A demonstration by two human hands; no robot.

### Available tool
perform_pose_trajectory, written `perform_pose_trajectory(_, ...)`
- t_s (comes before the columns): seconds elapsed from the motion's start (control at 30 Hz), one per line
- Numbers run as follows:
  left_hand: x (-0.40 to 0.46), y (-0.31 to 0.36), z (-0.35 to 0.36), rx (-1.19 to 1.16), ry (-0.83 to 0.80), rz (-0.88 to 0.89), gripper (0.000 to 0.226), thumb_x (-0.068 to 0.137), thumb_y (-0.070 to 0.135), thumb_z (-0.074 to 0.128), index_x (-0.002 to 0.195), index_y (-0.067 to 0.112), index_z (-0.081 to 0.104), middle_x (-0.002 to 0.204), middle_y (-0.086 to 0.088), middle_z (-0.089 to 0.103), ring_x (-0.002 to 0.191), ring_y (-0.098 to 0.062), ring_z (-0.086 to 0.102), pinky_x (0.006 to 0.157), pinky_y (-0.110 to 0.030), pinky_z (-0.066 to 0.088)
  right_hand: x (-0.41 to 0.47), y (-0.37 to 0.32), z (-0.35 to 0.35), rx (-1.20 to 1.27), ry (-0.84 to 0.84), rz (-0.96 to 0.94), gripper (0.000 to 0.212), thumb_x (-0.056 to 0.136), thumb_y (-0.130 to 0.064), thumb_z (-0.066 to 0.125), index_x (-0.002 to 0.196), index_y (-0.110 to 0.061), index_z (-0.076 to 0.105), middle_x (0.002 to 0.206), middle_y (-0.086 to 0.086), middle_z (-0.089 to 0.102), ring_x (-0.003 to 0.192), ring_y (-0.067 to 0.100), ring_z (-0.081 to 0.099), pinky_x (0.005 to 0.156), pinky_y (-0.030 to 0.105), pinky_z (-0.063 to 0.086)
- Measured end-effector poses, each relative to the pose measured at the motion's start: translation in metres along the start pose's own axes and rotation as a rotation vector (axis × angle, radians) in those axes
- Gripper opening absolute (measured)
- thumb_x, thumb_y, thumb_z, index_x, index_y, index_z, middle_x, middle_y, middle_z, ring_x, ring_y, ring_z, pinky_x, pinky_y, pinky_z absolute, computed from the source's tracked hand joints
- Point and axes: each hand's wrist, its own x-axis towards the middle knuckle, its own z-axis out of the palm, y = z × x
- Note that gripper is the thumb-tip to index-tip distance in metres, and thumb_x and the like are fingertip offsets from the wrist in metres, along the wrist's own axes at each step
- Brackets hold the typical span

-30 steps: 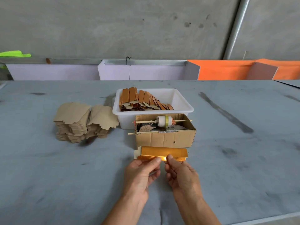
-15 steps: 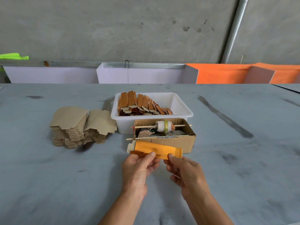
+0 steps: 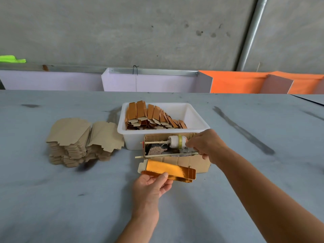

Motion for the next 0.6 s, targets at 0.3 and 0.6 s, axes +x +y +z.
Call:
perform_pose_trajectory(0.3, 0.003, -0.002, 0.000, -0.026, -0.015, -0.010, 0.009, 0.078, -0.007, 0.067, 0.082, 0.001, 0.064, 0.065, -0.012, 0.070, 0.056, -0.021, 0.066, 0.052, -0.025, 0.055, 0.021, -0.011, 0.010, -0.290, -0.136, 0.036, 0.028, 0.077, -0.015, 0.075, 0.092, -0.009, 0.053, 0.068, 0.005, 0.047, 0.054, 0.011, 0.039, 0.043, 0.022, 0.031)
perform_pose_trajectory(0.6, 0.004, -0.001, 0.000, -0.015, -0.014, -0.021, 0.010, 0.077, -0.005, 0.069, 0.084, 0.001, 0.064, 0.070, -0.014, 0.071, 0.059, -0.022, 0.068, 0.053, -0.025, 0.055, 0.028, -0.015, 0.012, -0.334, -0.250, 0.126, 0.022, 0.083, -0.014, 0.069, 0.083, -0.012, 0.047, 0.062, 0.001, 0.041, 0.049, 0.007, 0.033, 0.031, 0.014, 0.028)
